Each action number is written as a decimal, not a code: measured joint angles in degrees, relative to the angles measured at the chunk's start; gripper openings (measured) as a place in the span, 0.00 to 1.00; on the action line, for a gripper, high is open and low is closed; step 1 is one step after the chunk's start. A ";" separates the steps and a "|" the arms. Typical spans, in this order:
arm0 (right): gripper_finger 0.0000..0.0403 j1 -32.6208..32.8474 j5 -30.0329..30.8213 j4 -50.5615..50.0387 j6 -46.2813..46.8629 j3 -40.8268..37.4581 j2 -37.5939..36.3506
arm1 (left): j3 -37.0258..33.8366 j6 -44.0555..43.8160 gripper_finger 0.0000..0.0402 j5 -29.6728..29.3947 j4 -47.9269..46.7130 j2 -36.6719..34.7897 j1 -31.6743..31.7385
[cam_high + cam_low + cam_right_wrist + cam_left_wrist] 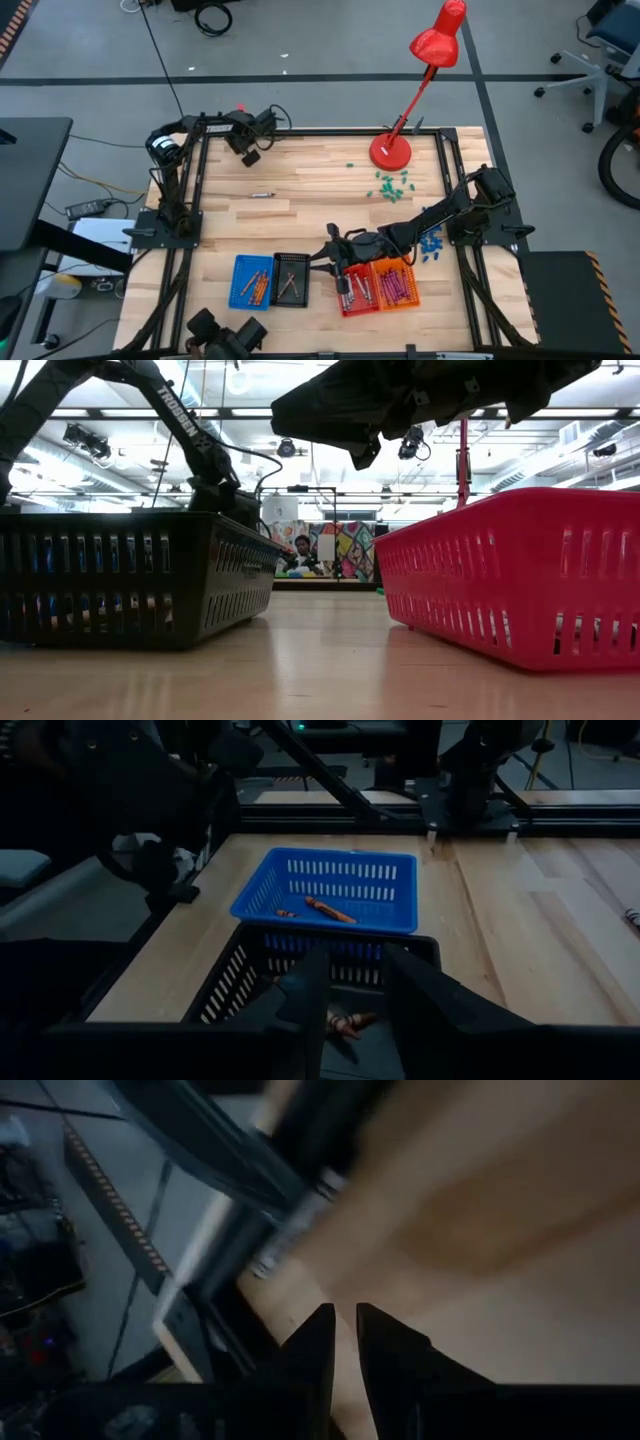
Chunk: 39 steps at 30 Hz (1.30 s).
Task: Sort crayons
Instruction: Put the black crayon into the red basket
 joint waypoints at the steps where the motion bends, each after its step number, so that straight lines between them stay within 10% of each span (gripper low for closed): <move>1: 0.25 0.02 0.00 0.03 0.14 0.00 0.00 | 0.01 0.68 0.15 -0.56 1.29 -0.01 0.19; 16: 0.25 0.81 0.04 -0.01 -0.66 0.00 0.02 | 0.01 6.19 0.10 6.41 5.22 -0.10 8.42; 29: 0.25 0.84 0.04 -0.01 -0.66 0.00 0.02 | 0.01 20.05 0.39 10.82 7.54 -0.10 8.94; 39: 0.25 0.85 0.04 -0.03 -0.70 0.00 0.02 | 0.01 22.72 0.39 14.25 8.97 -0.14 12.32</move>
